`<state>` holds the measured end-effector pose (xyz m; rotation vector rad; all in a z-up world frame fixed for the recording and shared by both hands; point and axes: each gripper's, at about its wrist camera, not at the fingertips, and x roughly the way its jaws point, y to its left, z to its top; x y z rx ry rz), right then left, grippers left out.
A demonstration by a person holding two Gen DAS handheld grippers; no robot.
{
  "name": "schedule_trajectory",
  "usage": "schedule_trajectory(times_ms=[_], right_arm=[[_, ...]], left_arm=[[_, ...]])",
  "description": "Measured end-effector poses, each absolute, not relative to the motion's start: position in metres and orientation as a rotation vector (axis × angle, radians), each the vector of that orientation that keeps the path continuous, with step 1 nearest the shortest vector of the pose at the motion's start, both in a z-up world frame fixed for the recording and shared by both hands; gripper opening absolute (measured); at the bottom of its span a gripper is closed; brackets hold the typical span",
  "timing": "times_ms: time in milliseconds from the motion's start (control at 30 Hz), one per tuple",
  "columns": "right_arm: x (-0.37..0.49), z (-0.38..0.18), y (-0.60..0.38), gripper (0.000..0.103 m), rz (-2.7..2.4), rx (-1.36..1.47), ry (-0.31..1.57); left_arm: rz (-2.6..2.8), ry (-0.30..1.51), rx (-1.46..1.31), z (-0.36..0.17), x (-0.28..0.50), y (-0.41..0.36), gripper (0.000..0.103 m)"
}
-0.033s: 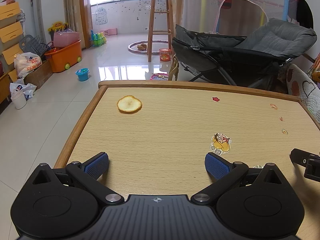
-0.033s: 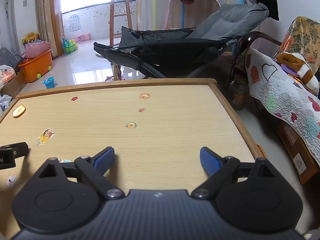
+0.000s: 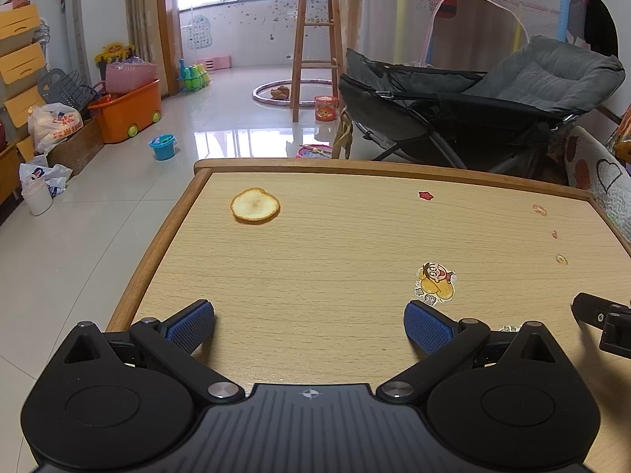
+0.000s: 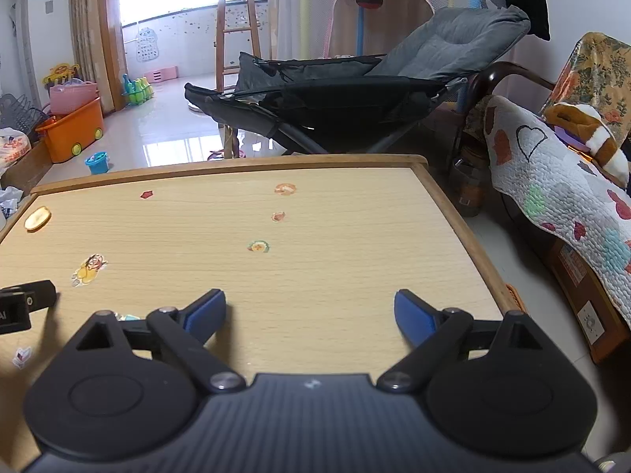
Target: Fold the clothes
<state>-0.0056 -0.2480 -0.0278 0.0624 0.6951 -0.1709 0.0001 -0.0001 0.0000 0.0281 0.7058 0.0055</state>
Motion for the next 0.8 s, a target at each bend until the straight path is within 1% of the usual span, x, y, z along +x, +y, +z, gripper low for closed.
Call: schedule_trajectory(times_ms=[800], right_arm=[[-0.004, -0.029, -0.2507, 0.093, -0.173, 0.063, 0.695]], left_arm=[[0.011, 0.701, 0.026, 0.0028, -0.0024, -0.0002, 0.103]])
